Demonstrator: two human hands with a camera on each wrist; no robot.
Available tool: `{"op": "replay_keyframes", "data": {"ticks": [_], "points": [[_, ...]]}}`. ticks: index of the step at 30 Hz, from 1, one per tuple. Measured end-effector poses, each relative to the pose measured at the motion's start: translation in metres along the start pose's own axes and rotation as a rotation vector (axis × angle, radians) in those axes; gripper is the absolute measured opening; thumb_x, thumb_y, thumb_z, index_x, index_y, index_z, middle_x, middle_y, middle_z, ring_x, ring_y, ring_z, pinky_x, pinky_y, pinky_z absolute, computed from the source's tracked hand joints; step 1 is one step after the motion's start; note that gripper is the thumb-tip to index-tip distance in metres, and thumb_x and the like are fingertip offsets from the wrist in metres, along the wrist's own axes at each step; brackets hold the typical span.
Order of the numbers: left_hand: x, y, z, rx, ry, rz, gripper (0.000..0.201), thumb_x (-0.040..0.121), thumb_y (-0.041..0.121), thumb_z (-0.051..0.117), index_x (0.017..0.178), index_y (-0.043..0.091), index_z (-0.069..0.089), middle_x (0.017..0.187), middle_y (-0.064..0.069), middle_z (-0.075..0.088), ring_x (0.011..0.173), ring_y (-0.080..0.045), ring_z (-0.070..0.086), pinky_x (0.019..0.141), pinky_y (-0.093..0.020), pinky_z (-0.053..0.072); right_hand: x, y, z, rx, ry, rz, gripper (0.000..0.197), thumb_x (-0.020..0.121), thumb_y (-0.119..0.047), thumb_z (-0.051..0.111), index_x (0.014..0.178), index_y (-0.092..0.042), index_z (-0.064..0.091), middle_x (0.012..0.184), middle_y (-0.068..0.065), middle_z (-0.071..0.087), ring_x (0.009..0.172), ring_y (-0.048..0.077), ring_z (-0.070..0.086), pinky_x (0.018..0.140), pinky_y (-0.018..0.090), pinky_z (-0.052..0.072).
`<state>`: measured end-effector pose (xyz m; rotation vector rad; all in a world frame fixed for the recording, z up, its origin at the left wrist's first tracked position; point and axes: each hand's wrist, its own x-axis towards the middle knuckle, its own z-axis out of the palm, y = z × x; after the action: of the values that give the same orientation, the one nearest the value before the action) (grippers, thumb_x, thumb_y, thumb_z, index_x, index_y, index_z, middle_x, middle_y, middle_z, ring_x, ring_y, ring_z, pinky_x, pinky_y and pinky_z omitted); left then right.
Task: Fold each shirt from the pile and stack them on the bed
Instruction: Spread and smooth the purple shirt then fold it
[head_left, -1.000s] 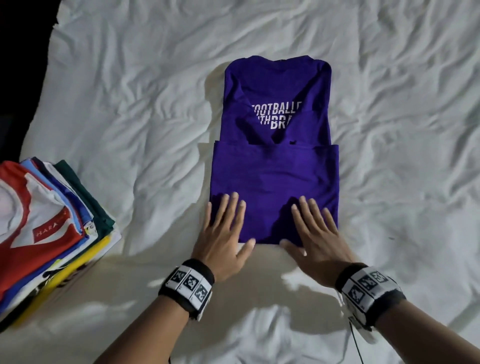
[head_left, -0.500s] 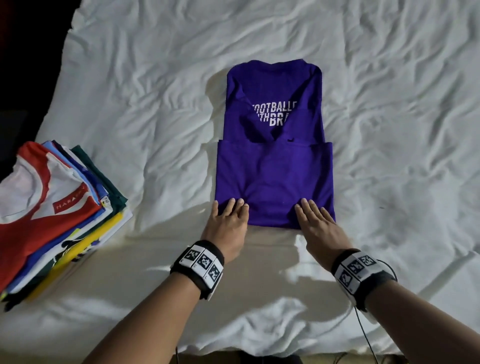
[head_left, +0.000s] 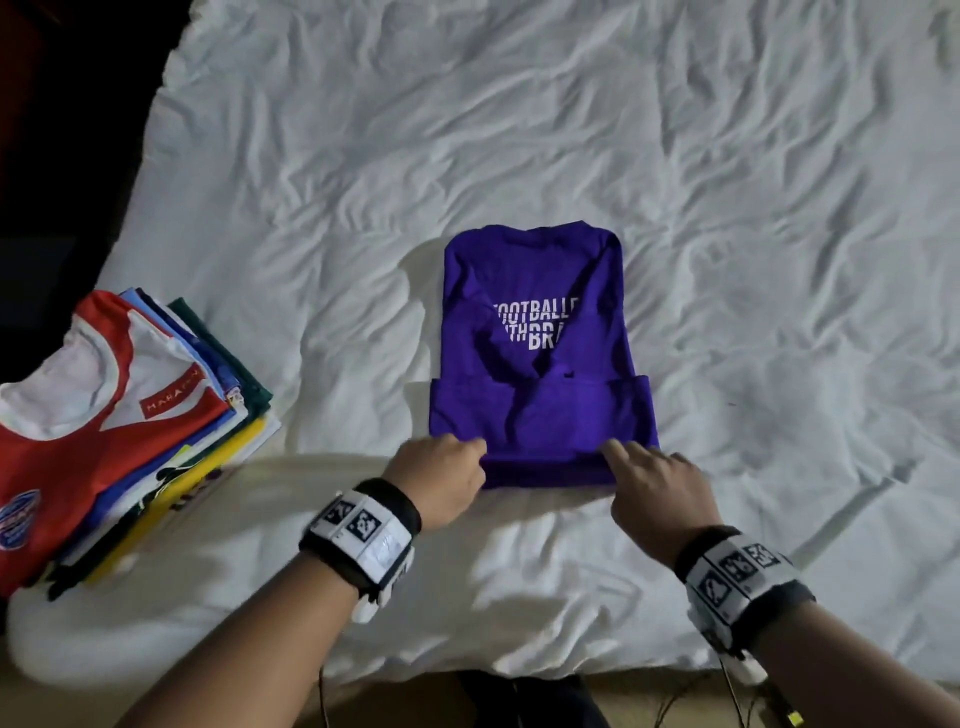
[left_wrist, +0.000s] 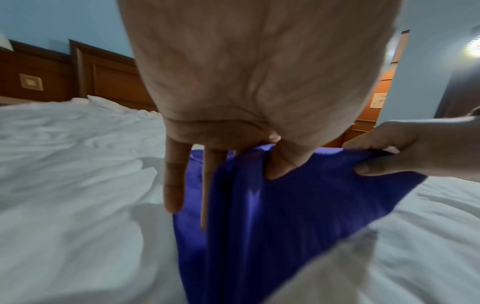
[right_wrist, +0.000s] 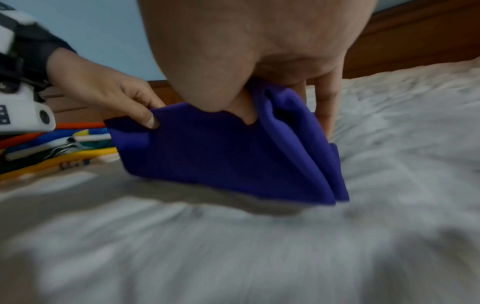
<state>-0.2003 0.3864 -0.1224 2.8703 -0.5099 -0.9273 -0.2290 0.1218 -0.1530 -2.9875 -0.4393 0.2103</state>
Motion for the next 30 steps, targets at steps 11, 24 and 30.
{"op": "replay_keyframes", "data": {"ticks": [11,24,30], "points": [[0.127,-0.064,-0.059,-0.237,0.335,-0.2,0.025,0.105,0.036,0.047,0.116,0.016,0.058,0.103,-0.012,0.068,0.097,-0.039,0.062,0.081,-0.042,0.047,0.151,0.052,-0.009,0.076,0.073,0.153,0.013,0.09,-0.005,0.058,0.1,-0.013,0.058,0.088,0.006,0.067,0.075,0.036,0.062,0.056,0.034,0.032],[0.232,-0.106,-0.065,-0.627,0.632,-0.394,0.02,0.098,0.029,0.066,0.11,0.013,0.068,0.113,-0.007,0.069,0.103,-0.032,0.064,0.088,-0.043,0.052,0.263,0.105,0.011,0.554,0.055,0.435,0.012,0.098,-0.016,0.057,0.106,-0.019,0.066,0.106,0.007,0.067,0.097,0.031,0.058,0.083,0.043,0.049],[0.269,-0.126,-0.068,-0.687,0.674,-0.42,0.028,0.098,0.041,0.064,0.097,0.014,0.06,0.091,-0.006,0.068,0.086,-0.034,0.062,0.076,-0.044,0.052,0.305,0.121,0.013,0.654,0.127,0.504,0.009,0.097,-0.02,0.063,0.104,-0.016,0.069,0.094,0.004,0.067,0.09,0.026,0.058,0.078,0.032,0.042]]}}
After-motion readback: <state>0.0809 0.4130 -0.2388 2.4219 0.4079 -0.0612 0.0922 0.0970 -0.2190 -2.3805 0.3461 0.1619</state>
